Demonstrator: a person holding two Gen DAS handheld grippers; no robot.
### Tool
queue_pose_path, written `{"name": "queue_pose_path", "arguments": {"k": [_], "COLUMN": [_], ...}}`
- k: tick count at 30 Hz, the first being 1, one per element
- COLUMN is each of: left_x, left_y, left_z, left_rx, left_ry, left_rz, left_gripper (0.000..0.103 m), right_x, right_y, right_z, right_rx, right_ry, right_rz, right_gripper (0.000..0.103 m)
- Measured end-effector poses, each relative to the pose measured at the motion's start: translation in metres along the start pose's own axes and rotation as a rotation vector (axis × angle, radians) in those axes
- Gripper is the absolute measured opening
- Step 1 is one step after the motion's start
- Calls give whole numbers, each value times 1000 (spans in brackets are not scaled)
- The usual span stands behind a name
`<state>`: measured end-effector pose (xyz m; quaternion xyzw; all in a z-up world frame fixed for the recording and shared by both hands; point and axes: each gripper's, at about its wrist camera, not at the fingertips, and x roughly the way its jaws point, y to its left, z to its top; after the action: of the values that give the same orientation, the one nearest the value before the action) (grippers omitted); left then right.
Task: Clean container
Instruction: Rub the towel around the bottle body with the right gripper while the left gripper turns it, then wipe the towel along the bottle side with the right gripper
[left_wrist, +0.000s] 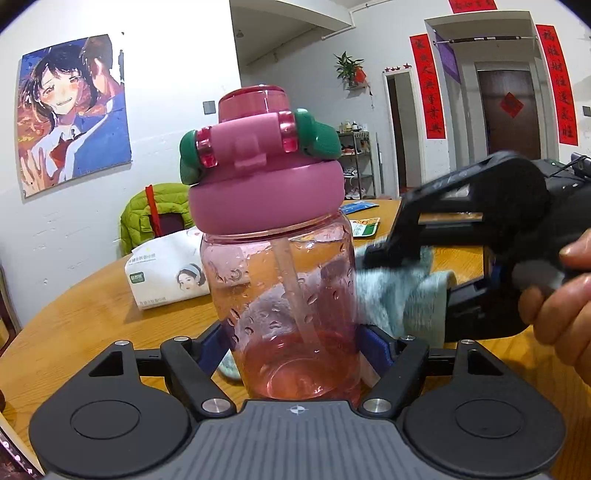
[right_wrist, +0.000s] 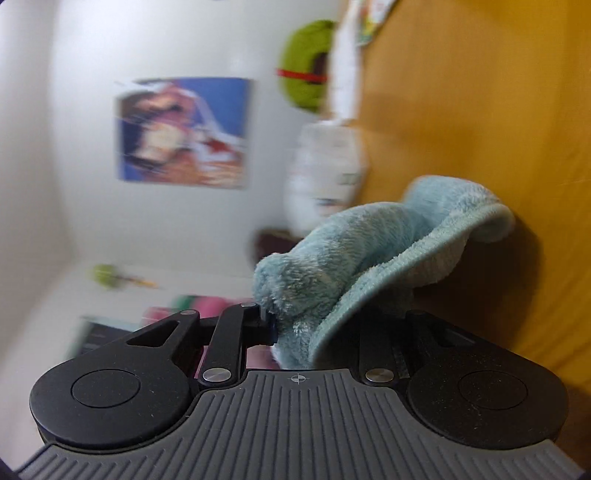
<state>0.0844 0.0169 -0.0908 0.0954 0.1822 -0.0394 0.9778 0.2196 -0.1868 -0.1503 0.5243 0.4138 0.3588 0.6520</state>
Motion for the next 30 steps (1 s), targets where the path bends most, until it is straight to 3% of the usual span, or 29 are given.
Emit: {"name": "queue_pose_path", "arguments": {"k": [4, 6, 9, 12, 14, 19, 22, 25, 27, 30], "left_x": [1, 1, 2, 1, 1, 2, 5, 6, 6, 5], "left_y": [0, 1, 1, 1, 2, 1, -1, -3, -3, -4], "left_z": [0, 0, 0, 0, 0, 0, -2, -3, -3, -4], "left_rx": [0, 1, 2, 1, -1, 3, 5, 7, 6, 6], "left_ry": [0, 0, 0, -1, 0, 1, 1, 1, 1, 1], "left_rz": [1, 1, 3, 4, 2, 2, 5, 8, 8, 8], "left_gripper": [74, 74, 74, 74, 74, 74, 74, 74, 74, 74], "right_x": [-4, -13, -28, -26, -15, -3, -5, -9, -13, -20], "right_y": [15, 20, 20, 11, 9, 16, 34, 49, 56, 65], "right_z": [-5, -5, 0, 1, -1, -3, -8, -12, -14, -15], "right_rx": [-120, -141, -92, -16, 13, -78, -220, -320, -370, -422], "right_ry": [-35, -60, -83, -41, -7, 3, -37, -67, -83, -101], "right_rz": [-58, 40, 255, 325, 274, -108, -188, -285, -341, -350], "right_gripper": [29, 29, 29, 29, 29, 31, 35, 54, 58, 64]}}
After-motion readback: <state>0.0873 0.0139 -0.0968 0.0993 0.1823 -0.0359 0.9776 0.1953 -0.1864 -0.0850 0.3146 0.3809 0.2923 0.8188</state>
